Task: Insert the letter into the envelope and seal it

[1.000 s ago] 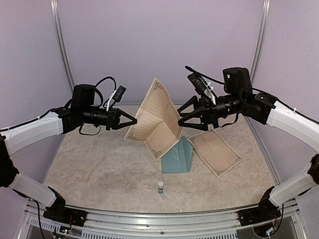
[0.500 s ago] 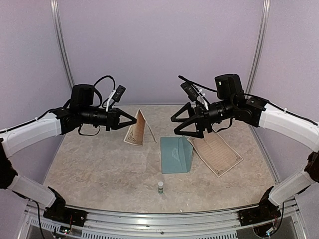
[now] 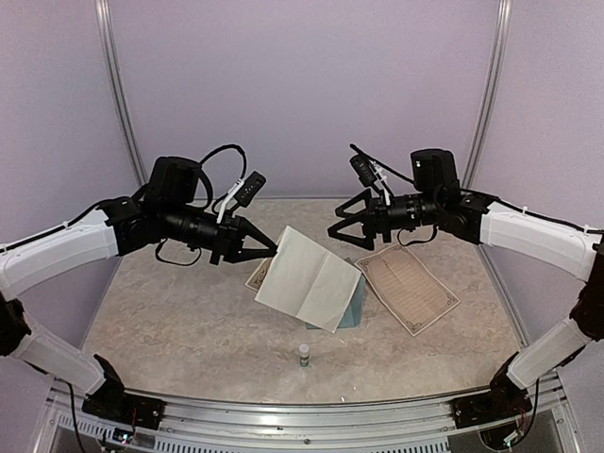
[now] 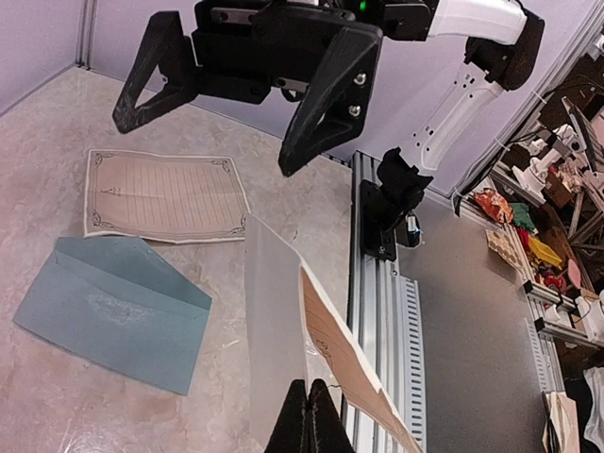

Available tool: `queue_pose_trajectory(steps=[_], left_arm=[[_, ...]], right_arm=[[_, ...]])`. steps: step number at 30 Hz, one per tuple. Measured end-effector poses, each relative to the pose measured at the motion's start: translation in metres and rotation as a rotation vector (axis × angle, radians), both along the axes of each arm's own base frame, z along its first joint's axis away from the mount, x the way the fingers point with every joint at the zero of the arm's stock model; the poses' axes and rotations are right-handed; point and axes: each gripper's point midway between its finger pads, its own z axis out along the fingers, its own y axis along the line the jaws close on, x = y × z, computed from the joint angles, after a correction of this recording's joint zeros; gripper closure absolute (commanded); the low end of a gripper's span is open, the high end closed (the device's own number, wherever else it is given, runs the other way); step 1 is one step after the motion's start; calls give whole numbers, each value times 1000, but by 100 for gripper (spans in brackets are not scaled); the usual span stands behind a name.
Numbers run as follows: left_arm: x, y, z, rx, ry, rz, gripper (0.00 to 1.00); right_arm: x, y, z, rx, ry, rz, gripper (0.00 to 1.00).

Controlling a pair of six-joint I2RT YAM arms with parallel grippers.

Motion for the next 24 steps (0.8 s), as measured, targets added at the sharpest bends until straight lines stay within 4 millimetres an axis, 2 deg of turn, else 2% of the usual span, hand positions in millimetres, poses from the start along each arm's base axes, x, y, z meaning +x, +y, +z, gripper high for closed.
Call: queue_pose_trajectory(steps=[4,8,9,11,17,18,19,20,22,24], left_arm=[[-9,-5,5,-2,3,-25,100],[-13,-8,16,-19,-8,-40,100],[-13,-8,18,-23,-10,-40,100],[-12,-8,21,-27,-14,-39,100],[-12,-8,22,-28,-9,-37,100],[-12,-8,22,-28,-6,-36,100],[-12,-8,22,-28,-5,-35,100],[-12,-8,22,-28,-3,-34,90],[-11,-8,23,-31,-8,-27,55],[-8,-7,25,-35,-8,-9,28]], right_arm=[[-13,3,-25,-16,57,84,1],[-29,6,-31,-1,87,185,7],[-33,7,-32,3,92,209,12],[-40,7,-33,3,102,243,27],[-50,10,-44,-16,117,295,92],[-50,10,-47,-22,125,295,100],[-50,9,-48,-26,125,295,100],[-50,9,-49,-29,129,292,100],[-49,9,-49,-34,131,282,100],[-47,9,-50,-38,127,269,100]])
